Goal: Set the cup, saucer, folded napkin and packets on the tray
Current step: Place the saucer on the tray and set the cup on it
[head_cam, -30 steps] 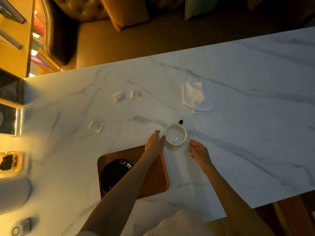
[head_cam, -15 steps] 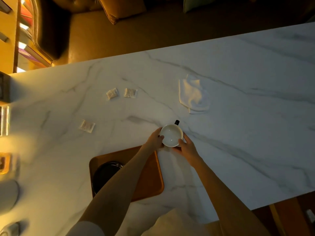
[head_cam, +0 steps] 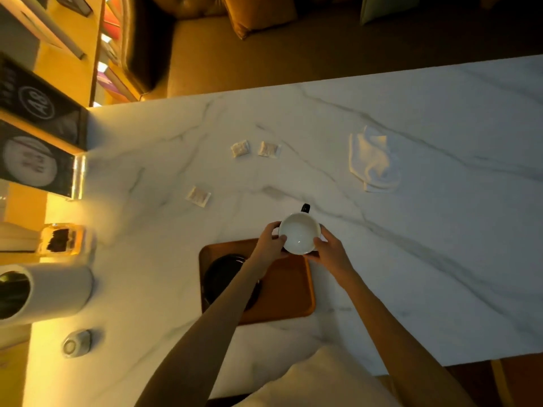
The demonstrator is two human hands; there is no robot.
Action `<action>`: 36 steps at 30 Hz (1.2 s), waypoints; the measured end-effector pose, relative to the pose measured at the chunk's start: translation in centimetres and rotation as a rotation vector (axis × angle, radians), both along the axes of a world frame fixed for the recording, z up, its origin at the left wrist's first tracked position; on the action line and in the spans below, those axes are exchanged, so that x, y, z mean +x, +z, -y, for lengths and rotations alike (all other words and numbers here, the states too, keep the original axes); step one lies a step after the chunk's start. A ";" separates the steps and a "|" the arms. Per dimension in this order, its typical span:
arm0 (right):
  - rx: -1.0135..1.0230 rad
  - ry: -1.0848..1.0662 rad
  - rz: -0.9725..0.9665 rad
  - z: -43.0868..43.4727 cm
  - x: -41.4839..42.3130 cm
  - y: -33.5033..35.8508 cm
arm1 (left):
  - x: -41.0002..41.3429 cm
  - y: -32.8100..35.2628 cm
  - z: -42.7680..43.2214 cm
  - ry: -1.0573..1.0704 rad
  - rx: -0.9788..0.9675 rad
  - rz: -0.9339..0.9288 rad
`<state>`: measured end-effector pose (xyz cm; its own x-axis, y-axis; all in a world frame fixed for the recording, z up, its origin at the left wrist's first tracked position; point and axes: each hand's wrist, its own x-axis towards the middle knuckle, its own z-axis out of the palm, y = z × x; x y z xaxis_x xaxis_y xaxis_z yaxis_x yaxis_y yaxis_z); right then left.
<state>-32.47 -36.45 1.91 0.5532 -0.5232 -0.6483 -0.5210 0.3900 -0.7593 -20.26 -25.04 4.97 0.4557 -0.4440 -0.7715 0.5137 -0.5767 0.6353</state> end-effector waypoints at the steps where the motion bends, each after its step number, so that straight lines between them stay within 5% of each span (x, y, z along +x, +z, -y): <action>1: 0.017 0.018 -0.001 -1.7 0.5 0.1 | 0.3 0.2 -1.9 0.029 0.013 -0.009; 14: 0.091 0.306 -0.085 -17.4 3.9 -0.3 | 1.0 -1.2 -20.3 0.182 0.040 -0.180; 36: -0.004 0.394 -0.181 -18.0 3.1 -0.6 | 0.0 -2.6 -20.6 0.147 0.040 -0.195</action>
